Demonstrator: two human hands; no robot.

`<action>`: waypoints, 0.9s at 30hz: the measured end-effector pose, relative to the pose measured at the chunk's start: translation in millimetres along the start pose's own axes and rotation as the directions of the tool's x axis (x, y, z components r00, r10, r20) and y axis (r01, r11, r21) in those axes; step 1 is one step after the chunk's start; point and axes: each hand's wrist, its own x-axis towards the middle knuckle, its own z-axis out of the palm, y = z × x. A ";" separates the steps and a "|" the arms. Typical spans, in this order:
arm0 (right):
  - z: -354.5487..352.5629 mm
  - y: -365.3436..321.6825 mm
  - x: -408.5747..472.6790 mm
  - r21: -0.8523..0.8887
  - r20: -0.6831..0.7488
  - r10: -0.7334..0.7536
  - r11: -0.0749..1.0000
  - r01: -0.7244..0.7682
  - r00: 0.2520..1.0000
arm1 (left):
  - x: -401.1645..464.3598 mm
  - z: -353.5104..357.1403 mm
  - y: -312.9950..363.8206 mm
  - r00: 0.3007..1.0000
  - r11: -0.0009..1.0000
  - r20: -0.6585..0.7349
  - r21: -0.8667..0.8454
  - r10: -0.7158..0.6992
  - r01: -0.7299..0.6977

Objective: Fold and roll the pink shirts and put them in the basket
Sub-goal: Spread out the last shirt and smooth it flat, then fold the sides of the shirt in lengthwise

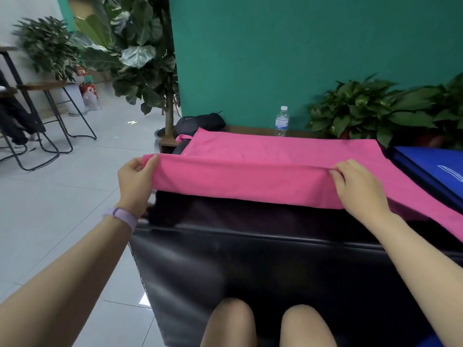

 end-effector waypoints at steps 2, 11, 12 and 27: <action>11.5 5.1 23.8 0.017 0.097 0.035 0.999 -0.037 0.995 | 18.2 19.5 -5.9 0.999 0.992 -0.041 0.125 0.014 -0.009; 99.5 39.5 127.4 0.013 0.320 0.155 0.986 -0.168 0.935 | 105.6 101.6 -38.5 0.999 0.715 -0.040 0.699 0.012 0.019; 113.1 43.2 131.6 0.004 0.358 0.162 0.985 -0.174 0.920 | 112.3 107.9 -46.1 0.999 0.657 -0.039 0.753 -0.012 0.037; 172.1 69.0 90.9 0.140 0.327 0.139 0.971 -0.194 0.935 | 116.2 121.8 -88.7 0.993 0.229 0.117 0.966 0.033 -0.122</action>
